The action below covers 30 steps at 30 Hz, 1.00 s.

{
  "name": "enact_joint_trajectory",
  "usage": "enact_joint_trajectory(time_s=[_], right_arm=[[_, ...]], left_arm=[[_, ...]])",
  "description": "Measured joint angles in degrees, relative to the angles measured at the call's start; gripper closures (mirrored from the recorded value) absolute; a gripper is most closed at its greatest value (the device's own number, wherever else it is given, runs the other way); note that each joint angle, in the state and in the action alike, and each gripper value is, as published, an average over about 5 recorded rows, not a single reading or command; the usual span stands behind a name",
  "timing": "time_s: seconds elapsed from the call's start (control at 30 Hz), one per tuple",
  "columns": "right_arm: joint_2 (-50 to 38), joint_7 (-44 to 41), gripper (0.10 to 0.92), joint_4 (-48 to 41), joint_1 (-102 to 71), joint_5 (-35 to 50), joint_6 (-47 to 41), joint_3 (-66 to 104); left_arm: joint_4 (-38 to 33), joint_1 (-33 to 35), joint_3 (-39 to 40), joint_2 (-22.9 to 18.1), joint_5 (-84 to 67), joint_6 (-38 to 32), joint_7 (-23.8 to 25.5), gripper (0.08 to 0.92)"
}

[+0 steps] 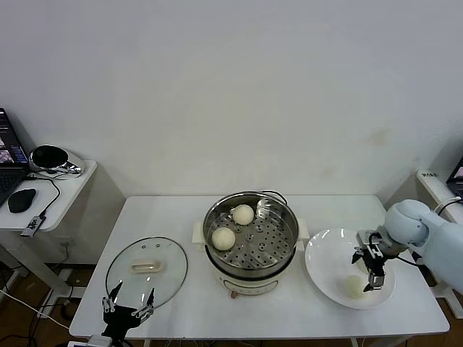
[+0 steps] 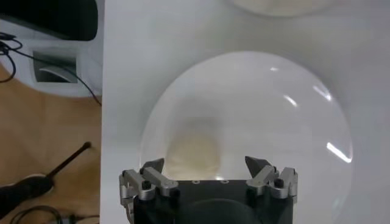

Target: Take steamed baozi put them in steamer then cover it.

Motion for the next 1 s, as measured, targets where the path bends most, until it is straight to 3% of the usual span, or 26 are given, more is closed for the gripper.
enact_joint_trajectory(time_s=[1.0], right_arm=[[3.83,2.58,0.203,-4.12,-3.52,-3.88,0.13,0.41]], left_arm=[[1.62,-0.87,-0.01,0.02,0.4,0.01,0.16,0.177]])
